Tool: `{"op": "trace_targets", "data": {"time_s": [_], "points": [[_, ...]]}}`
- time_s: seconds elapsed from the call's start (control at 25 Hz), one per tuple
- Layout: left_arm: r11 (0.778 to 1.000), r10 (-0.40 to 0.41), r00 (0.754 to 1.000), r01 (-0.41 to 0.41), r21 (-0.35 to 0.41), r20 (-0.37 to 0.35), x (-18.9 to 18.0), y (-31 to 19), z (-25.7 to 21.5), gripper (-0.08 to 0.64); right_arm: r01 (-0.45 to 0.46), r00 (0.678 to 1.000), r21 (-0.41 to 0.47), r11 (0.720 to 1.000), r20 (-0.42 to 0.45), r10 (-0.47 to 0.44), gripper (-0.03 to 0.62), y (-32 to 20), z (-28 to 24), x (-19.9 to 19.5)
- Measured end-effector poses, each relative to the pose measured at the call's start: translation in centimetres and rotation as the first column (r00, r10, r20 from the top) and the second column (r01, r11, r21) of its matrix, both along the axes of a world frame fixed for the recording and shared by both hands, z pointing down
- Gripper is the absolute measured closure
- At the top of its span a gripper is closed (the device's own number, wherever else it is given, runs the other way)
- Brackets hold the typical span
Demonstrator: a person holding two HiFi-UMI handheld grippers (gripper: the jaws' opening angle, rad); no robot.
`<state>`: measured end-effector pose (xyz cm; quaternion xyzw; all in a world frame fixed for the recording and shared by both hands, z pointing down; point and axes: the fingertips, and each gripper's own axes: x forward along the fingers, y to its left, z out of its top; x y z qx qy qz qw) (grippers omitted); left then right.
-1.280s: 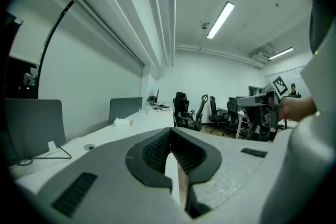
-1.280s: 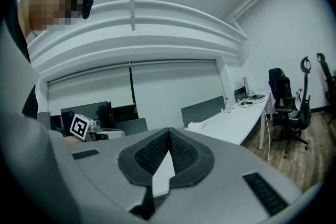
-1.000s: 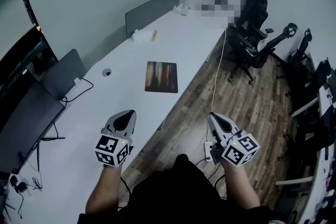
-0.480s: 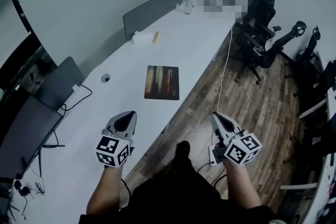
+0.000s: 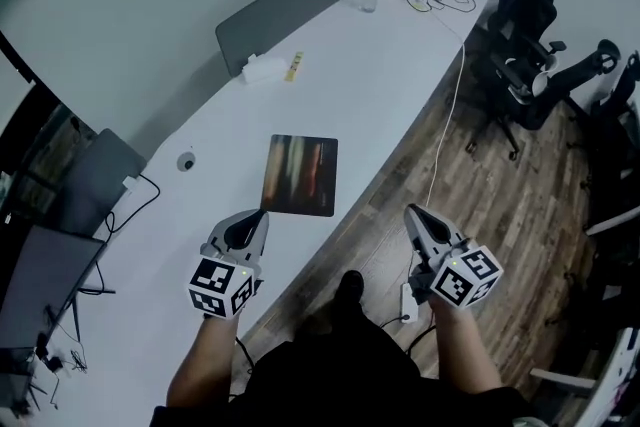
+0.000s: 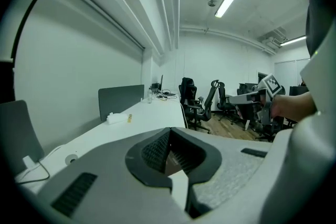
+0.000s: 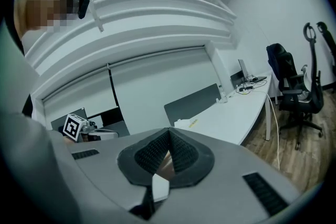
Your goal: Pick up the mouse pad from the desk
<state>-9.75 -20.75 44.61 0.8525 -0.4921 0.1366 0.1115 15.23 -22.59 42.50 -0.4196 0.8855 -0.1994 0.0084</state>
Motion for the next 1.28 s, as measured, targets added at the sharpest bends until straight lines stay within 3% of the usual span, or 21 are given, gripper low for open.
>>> {"op": "trace_targets", "data": {"time_s": [0.28,0.6,1.28], "points": [[0.999,-0.019,0.999,0.021,-0.041,0.045,3.0,-5.2,0.4,0.554,0.064,0.998,-0.022,0.998,0.014,-0.063,0.589,-7.1,1.3,1.4],[0.997,-0.024,0.998,0.028,-0.065,0.049,4.0,-6.6,1.4,0.554,0.123,0.992,-0.044,0.991,0.002,-0.123,0.589,-9.2,2.5,0.9],[0.994,0.083,0.996,-0.084,-0.066,-0.017,-2.5,-5.0,3.5,0.552,0.094,0.992,-0.037,0.995,-0.086,-0.097,0.589,-5.2,0.9,-7.6]]}}
